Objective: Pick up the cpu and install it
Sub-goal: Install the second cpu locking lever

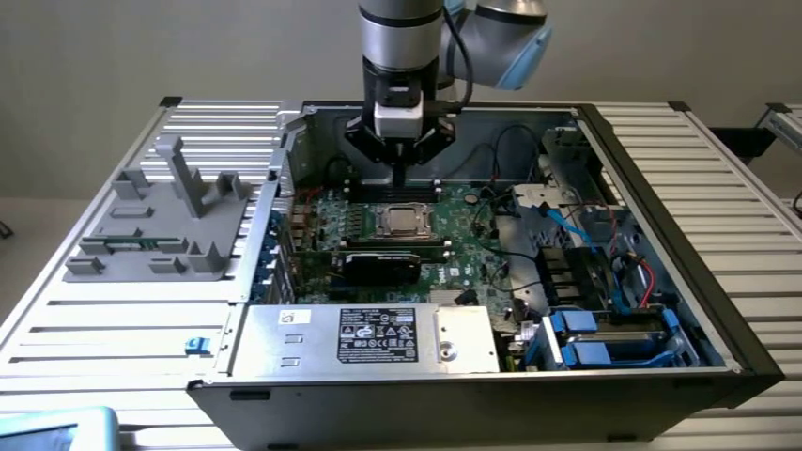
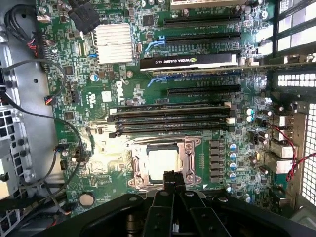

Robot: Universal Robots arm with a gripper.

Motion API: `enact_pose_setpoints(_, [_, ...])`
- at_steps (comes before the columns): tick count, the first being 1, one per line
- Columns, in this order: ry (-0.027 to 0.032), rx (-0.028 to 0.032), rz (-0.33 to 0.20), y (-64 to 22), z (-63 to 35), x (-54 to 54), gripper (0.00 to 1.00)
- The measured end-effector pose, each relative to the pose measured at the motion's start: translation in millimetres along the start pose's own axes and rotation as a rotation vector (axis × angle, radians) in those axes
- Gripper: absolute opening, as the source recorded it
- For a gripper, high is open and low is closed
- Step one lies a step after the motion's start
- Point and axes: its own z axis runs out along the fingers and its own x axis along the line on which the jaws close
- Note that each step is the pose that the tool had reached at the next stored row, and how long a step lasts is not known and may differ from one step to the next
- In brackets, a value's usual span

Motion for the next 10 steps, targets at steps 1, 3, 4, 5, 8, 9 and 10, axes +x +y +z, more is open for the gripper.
enact_pose_setpoints(1, [0.0007, -0.0055, 0.000, -1.5, -1.5, -0.1, 0.11])
enact_pose_setpoints(3, [0.0016, -0.0126, -0.001, -3.9, -4.1, 0.4, 0.11])
enact_pose_setpoints(4, [0.0015, -0.0131, -0.001, -4.8, -4.7, 1.3, 0.11])
enact_pose_setpoints(5, [0.0017, -0.0131, -0.001, -5.2, -4.8, 3.0, 0.11])
enact_pose_setpoints(8, [0.0016, -0.0131, -0.001, -5.4, -4.7, 6.3, 0.11])
enact_pose_setpoints(9, [0.0016, -0.0131, -0.001, -5.4, -4.7, 6.3, 0.11])
enact_pose_setpoints(10, [0.0016, -0.0132, -0.001, -5.5, -4.7, 6.3, 0.11])
